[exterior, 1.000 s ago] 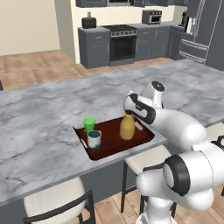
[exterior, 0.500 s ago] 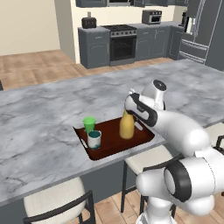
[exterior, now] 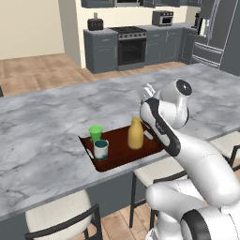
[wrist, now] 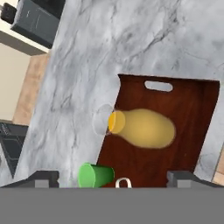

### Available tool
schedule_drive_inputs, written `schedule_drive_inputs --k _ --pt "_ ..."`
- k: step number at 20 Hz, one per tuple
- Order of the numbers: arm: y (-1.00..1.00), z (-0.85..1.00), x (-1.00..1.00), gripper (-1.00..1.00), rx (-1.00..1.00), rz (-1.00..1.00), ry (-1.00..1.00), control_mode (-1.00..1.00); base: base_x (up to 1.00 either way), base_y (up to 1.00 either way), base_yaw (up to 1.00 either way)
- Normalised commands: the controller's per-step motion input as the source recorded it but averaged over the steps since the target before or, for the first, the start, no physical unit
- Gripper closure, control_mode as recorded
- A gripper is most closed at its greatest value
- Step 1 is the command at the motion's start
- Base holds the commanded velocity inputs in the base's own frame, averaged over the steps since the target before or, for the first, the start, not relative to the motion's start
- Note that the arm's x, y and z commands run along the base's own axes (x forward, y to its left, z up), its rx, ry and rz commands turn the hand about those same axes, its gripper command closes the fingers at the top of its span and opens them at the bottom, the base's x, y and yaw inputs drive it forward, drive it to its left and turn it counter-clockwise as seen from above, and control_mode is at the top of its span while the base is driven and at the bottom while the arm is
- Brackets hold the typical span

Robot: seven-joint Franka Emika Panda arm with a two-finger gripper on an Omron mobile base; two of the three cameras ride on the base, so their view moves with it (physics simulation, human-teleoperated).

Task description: There is a tray on the dining counter. Grab the cup, mug, and pitcher and place them on the tray. The pitcher may be placed next to the tray if it cannot fit the tray.

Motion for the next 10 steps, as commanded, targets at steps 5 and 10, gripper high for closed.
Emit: schedule_drive_inputs --k 5,10 --pt "-0.07 0.95 -0.79 -1.00 0.00 0.01 -0.19 -1.00 0.00 0.00 0.00" --pt "-0.17 0.75 -1.00 -1.00 -0.01 0.17 -0.27 -1.00 0.00 0.00 0.00"
